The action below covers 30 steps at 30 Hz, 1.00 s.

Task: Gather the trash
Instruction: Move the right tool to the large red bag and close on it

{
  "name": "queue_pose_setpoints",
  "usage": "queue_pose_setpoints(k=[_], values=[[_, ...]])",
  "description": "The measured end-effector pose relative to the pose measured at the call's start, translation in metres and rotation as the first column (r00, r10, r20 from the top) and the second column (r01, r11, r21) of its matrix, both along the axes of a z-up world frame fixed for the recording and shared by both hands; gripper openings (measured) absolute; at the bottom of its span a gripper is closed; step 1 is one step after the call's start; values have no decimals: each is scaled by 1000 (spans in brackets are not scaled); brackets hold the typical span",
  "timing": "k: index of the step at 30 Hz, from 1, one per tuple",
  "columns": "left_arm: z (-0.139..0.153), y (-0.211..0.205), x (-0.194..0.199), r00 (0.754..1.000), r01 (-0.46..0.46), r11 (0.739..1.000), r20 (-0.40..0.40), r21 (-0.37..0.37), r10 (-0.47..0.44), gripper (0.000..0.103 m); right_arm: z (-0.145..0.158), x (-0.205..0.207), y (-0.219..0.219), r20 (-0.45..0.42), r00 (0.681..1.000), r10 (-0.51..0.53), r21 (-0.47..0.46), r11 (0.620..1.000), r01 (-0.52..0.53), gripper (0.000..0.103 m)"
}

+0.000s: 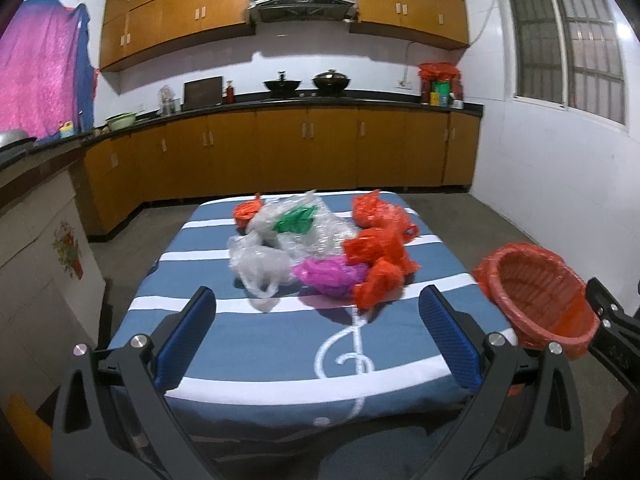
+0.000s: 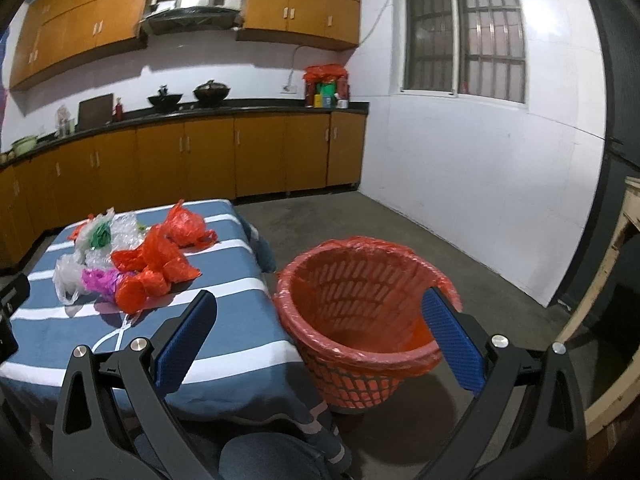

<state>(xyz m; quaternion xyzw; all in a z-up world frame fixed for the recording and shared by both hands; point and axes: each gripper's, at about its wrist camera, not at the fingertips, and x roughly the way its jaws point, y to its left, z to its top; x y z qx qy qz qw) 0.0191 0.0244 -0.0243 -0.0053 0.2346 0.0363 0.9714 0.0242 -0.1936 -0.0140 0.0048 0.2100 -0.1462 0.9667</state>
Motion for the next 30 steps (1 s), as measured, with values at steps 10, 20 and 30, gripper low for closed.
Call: queue_pose_setpoints(k=[10,20,30], values=[[-17,71,33,985,-165,986,-62,-18,164,99,-14,51,25,-60,989,133,58,990,-130,101],[-34,106,78,972,-223,974,-85,-33,219,99,-30,126,56,-110,960,257,175,956,-236,86],[-47,117,140,972,-212,976,-117,-49,205,97,-59,195,95,-216,922,322,259,929,-264,72]])
